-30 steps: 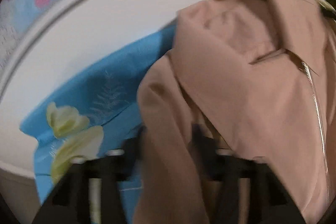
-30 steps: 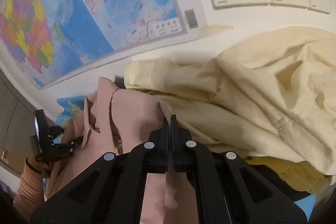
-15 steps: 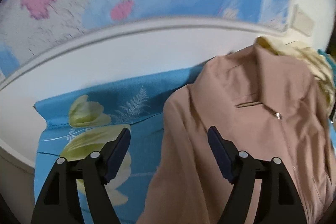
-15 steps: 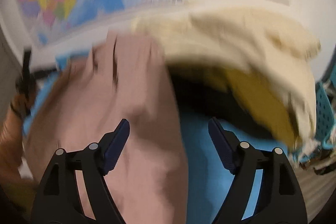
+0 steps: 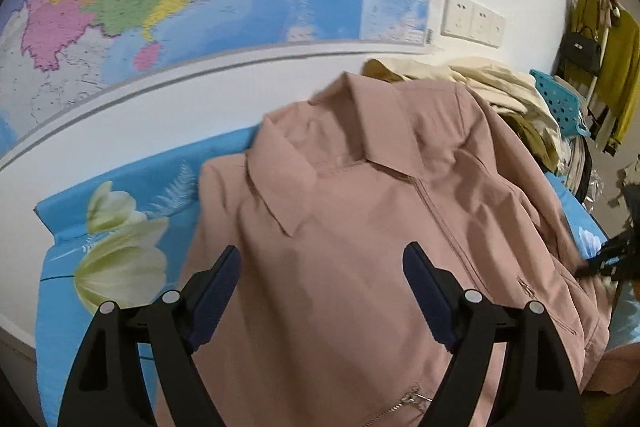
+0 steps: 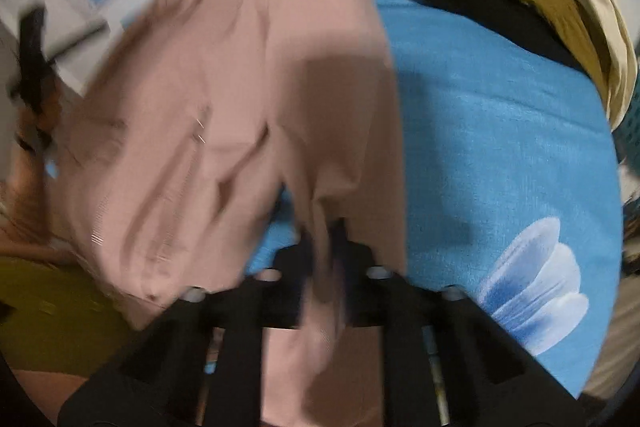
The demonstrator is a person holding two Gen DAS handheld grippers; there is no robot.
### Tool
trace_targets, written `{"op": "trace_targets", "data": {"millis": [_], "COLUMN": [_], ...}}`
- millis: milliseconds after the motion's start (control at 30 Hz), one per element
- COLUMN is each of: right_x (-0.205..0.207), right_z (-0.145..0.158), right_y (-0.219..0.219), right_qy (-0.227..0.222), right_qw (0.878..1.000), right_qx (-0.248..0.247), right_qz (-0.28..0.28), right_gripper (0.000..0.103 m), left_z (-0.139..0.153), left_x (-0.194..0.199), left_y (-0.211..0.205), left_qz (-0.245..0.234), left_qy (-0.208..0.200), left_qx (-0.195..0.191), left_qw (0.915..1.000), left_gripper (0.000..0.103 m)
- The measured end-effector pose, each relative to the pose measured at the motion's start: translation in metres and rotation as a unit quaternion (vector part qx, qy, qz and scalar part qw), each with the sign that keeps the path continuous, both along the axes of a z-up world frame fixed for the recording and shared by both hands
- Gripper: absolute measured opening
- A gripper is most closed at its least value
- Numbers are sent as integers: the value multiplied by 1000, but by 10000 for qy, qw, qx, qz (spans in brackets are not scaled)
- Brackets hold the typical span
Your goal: Fold large clothes
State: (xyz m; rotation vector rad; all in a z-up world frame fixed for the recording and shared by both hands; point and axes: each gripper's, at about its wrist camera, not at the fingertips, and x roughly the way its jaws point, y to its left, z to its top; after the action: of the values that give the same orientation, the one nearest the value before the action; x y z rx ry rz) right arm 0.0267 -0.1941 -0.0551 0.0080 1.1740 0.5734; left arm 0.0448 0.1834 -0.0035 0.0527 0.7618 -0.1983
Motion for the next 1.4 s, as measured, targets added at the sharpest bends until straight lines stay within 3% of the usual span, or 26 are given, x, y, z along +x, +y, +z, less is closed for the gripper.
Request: {"op": "trace_targets", "data": {"millis": [200, 400, 567, 700, 767, 833, 867, 1000, 1133, 1167, 1267, 1300, 1333, 1400], "right_x": [1, 15, 57, 89, 107, 119, 121, 120, 89, 83, 64, 62, 59, 53], "right_z": [67, 133, 141, 116, 101, 86, 83, 79, 65, 58, 17, 8, -3, -5], "right_y": [-27, 27, 103, 168, 192, 212, 215, 190, 147, 142, 133, 133, 133, 132], "right_qy": [-382, -747, -741, -379, -212, -130, -178, -462, -805, -783, -524, -408, -188, 82], "right_qw": [9950, 9866, 9820, 9793, 9802, 9818, 9837, 9870, 9893, 9899, 9913, 9913, 9910, 9909], "right_qx": [874, 1426, 1524, 1613, 1594, 1473, 1394, 1213, 620, 472, -303, -434, -475, -109], "right_qz": [-287, 275, 839, 1159, 1158, 1192, 1122, 948, 1051, 1084, 1171, 1173, 1239, 1339], "right_gripper": [4, 4, 4, 4, 11, 49, 55, 55, 77, 77, 74, 57, 29, 6], "left_z": [4, 15, 17, 14, 10, 5, 2, -10, -21, -24, -29, -30, -31, -31], "left_x": [-6, -10, -16, -20, -20, -20, -20, -19, -15, -12, -7, -5, -4, -5], "left_y": [-10, -21, -27, -25, -22, -22, -22, -26, -34, -36, -42, -44, -47, -51], "left_qz": [-316, -631, -878, -896, -908, -906, -899, -1006, -1165, -1189, -1296, -1319, -1347, -1435], "left_qy": [-35, -179, -205, -134, -53, 51, 95, 277, 440, 491, 626, 651, 670, 714], "left_qx": [-104, -346, -574, -628, -700, -702, -694, -710, -747, -765, -862, -872, -874, -941], "left_qw": [9994, 9972, 9943, 9939, 9934, 9934, 9935, 9920, 9894, 9887, 9858, 9853, 9847, 9826], "left_gripper": [80, 80, 81, 81, 81, 81, 81, 81, 81, 81, 81, 81, 81, 81]}}
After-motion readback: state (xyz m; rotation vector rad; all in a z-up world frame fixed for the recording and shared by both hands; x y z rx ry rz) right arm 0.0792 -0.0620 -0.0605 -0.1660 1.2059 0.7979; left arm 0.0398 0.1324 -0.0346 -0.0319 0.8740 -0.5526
